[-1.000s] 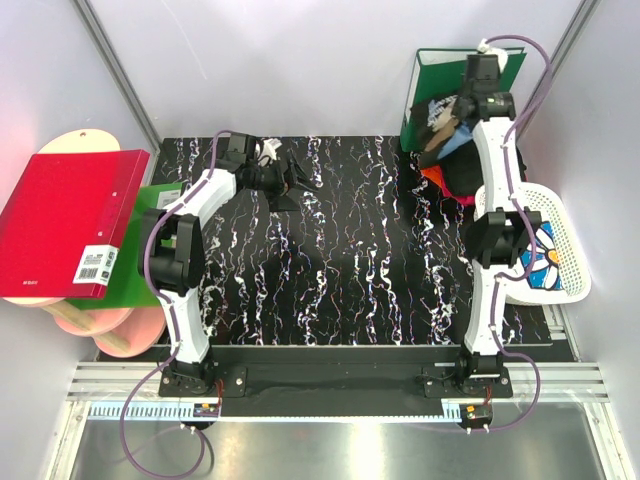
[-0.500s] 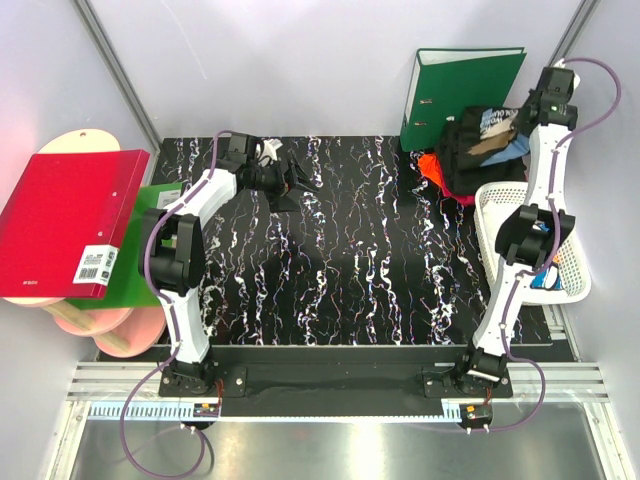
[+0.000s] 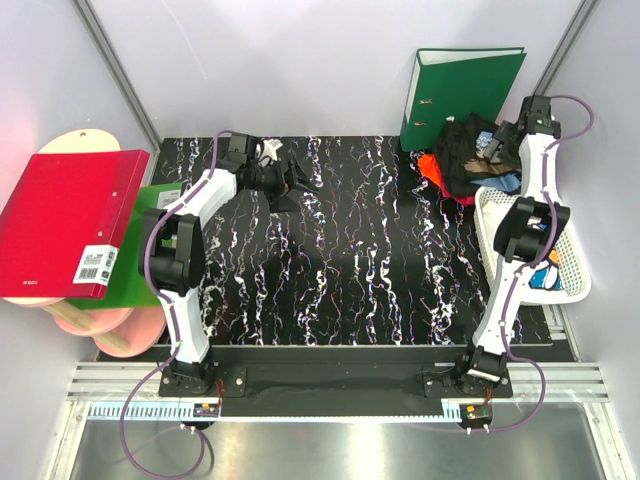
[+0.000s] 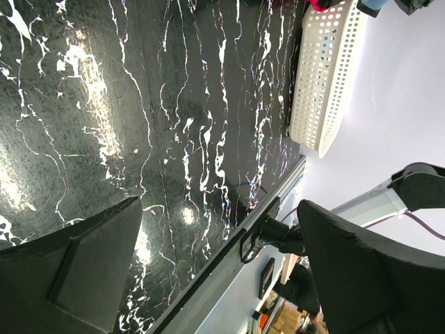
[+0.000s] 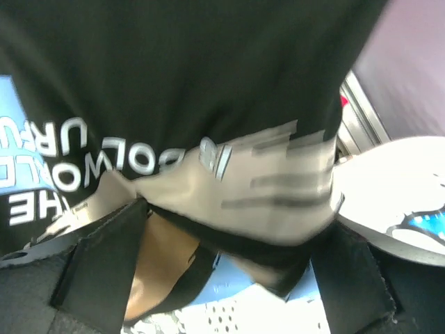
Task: Fold and stack the t-shirts
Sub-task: Put the neatly folded tshirt into the corner of the board with the right arm
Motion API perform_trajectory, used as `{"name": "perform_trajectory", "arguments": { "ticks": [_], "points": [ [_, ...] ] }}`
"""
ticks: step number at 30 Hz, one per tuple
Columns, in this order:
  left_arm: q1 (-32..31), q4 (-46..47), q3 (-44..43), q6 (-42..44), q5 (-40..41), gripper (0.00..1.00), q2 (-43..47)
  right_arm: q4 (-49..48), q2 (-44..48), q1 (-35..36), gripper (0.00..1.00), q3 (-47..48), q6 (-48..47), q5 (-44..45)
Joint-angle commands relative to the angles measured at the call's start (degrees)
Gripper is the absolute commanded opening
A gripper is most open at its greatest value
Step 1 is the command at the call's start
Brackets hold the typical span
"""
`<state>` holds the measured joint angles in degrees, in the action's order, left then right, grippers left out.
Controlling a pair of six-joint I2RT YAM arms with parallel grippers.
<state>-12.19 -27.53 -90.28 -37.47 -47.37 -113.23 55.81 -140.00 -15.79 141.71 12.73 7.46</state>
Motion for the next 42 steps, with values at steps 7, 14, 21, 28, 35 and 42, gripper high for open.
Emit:
{"name": "perform_trajectory", "arguments": {
  "ticks": [7, 14, 21, 28, 35, 42],
  "points": [
    [-0.4, 0.5, -1.7, 0.6, -1.1, 0.99, -0.4, -8.9, 18.1, 0.8, 1.00, -4.9, 2.6, -1.5],
    [-0.7, 0.5, -1.7, 0.6, -1.2, 0.99, -0.7, -10.1, 18.3, 2.2, 1.00, -1.4, 3.0, -2.5],
    [-0.8, 0.5, -0.3, 0.8, -1.1, 0.99, 0.5, -10.5, 2.5, 3.1, 0.00, 13.8, 5.6, -10.7],
    [-0.8, -0.9, 1.8, 2.2, -1.0, 0.99, 2.1, -13.7, -11.4, 5.1, 0.00, 17.5, 8.1, -14.6],
    [-0.8, -1.9, 1.2, 2.4, -0.6, 0.99, 1.3, -6.2, -16.4, 10.1, 0.00, 13.0, 5.6, -24.9],
    [-0.8, -1.9, 0.6, 2.4, -1.1, 0.99, 0.7, -4.8, -10.7, 13.1, 0.00, 3.6, 5.5, -19.5]
  ]
}}
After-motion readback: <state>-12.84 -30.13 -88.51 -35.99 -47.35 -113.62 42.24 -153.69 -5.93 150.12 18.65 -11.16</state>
